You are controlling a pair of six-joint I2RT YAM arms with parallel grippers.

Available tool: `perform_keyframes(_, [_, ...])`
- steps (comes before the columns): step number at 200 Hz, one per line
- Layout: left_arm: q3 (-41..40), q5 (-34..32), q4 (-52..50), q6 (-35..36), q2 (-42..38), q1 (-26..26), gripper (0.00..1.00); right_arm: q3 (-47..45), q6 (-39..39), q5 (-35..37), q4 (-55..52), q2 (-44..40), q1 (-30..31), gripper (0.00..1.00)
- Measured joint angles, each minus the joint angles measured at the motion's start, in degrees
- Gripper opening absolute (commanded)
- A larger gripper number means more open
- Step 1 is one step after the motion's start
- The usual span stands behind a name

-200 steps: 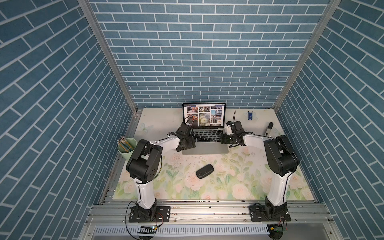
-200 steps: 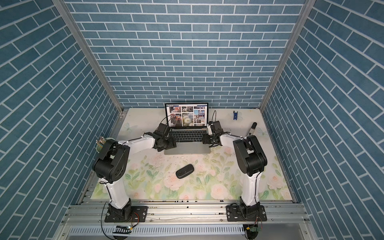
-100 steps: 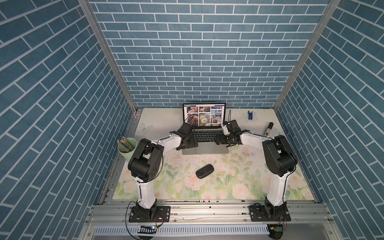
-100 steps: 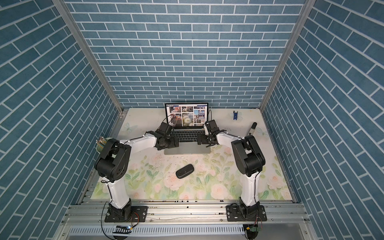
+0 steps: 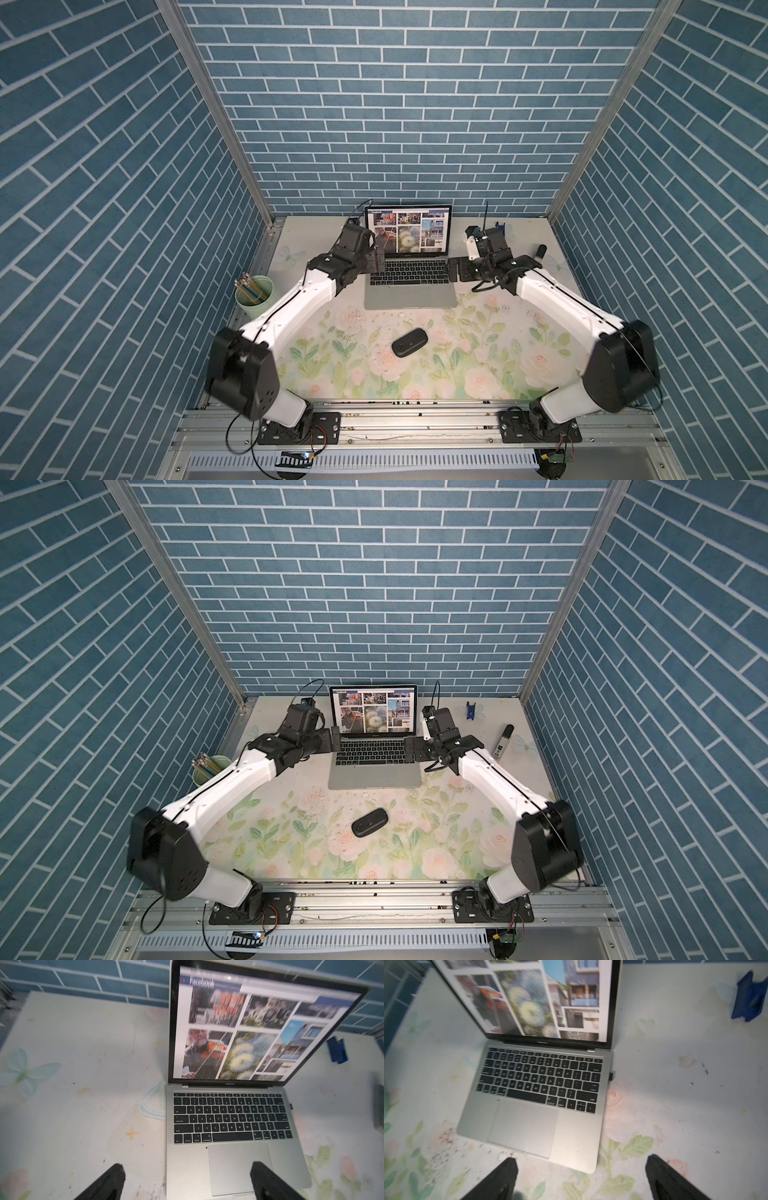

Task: Remove the wireless mouse receiver from the laptop
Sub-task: Move the laptop to the center of the board, then adjust the mouse at the center of the board.

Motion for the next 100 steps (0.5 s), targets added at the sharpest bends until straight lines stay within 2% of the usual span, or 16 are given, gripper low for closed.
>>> perform_keyframes(29, [-7.5, 3.7, -0.2, -0.6, -12.6, 0.0, 1.00, -6.1, -0.3, 0.4, -4.4, -6.7, 7.9, 0.98])
perform_keyframes(43, [-11.8, 6.2, -0.6, -1.3, -15.0, -0.3, 0.99, -10.5, 0.2, 0.3, -6.6, -7.2, 11.8, 0.94])
perform_keyframes(51, [-13.9, 7.4, -0.9, -1.9, -15.0, -0.4, 0.95, -12.8, 0.7, 0.0, -7.6, -7.2, 13.8, 0.91])
perform_keyframes(63, [-16.6, 8.7, -1.5, -2.7, -13.2, -0.6, 0.76, -16.1, 2.1, -0.3, -9.2, -7.2, 16.7, 0.80])
perform_keyframes(72, [-18.0, 9.6, -2.0, -3.4, -11.2, -0.7, 0.61, -18.0, 3.5, -0.4, -9.7, -7.2, 18.6, 0.60])
perform_keyframes(76, [-18.5, 9.9, -2.3, -3.3, -10.1, -0.7, 0.51, -18.7, 4.9, -0.5, -9.7, -7.2, 19.5, 0.51])
perform_keyframes(79, [-18.6, 10.2, -2.4, -3.8, -9.4, -0.8, 0.35, -18.8, 4.9, -0.4, -9.7, -7.2, 19.6, 0.44])
perform_keyframes(82, [-18.8, 10.3, -2.6, -3.5, -8.8, -0.9, 0.21, -19.3, 5.5, -0.5, -9.7, -7.3, 20.3, 0.40])
perform_keyframes(86, [-18.8, 10.6, -2.9, -4.0, -7.7, -1.1, 0.11, -19.7, 6.2, -0.6, -9.6, -7.3, 20.9, 0.38])
perform_keyframes(100, [-18.8, 11.5, -3.1, -4.2, -4.6, -2.2, 0.09, -21.0, 9.1, -0.7, -8.3, -7.5, 22.7, 0.38])
